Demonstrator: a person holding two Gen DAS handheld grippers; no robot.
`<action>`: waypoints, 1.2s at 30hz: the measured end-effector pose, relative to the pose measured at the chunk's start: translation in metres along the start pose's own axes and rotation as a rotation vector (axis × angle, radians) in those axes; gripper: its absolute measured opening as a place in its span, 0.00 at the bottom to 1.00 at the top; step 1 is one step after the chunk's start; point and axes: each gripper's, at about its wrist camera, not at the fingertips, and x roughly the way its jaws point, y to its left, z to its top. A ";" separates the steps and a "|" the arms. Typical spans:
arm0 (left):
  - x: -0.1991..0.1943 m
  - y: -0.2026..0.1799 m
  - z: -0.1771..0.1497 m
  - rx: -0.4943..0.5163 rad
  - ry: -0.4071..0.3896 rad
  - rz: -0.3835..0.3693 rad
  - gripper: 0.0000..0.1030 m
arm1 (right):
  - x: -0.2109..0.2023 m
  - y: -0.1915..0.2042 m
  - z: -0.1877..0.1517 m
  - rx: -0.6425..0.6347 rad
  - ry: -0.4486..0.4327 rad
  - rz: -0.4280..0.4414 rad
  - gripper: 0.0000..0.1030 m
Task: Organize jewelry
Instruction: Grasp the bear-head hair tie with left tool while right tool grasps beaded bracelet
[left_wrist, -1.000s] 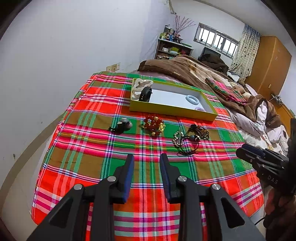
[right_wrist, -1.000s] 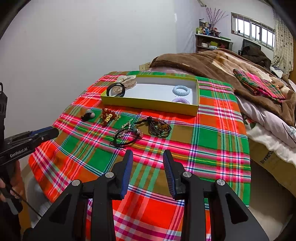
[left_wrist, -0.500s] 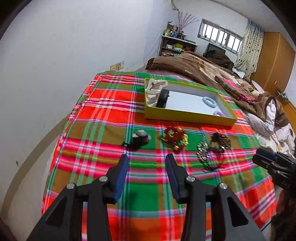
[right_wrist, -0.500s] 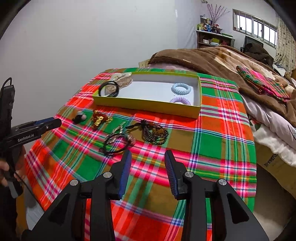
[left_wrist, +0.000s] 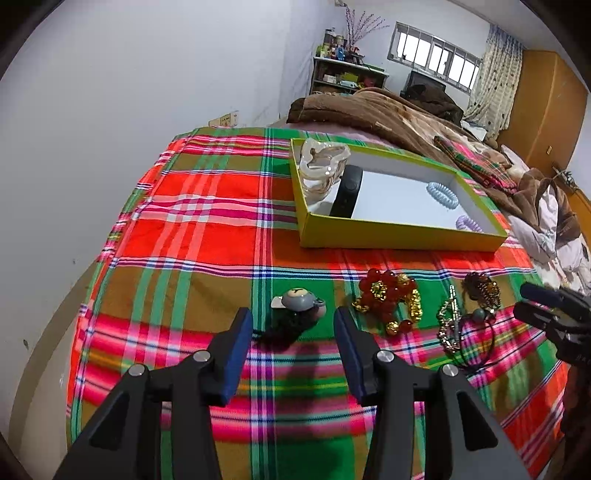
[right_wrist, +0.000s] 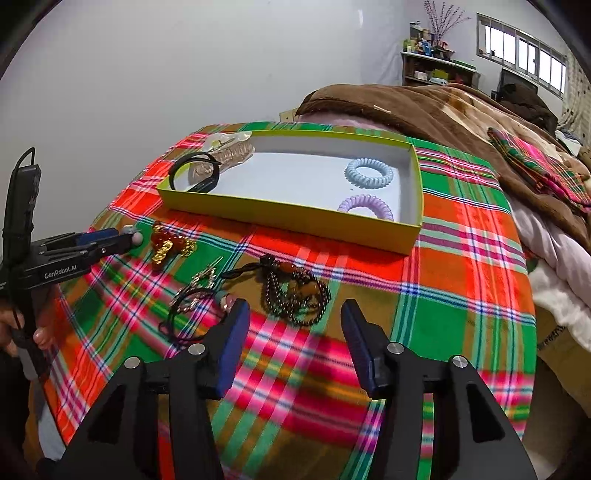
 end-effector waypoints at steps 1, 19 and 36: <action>0.002 -0.001 0.001 0.006 0.004 0.002 0.46 | 0.003 0.000 0.001 -0.005 0.001 0.000 0.51; 0.011 -0.003 0.001 0.019 0.006 0.048 0.19 | 0.037 0.003 0.009 -0.107 0.040 -0.015 0.50; -0.009 -0.006 -0.011 -0.028 -0.018 0.012 0.14 | 0.008 -0.004 -0.002 -0.023 0.007 -0.004 0.12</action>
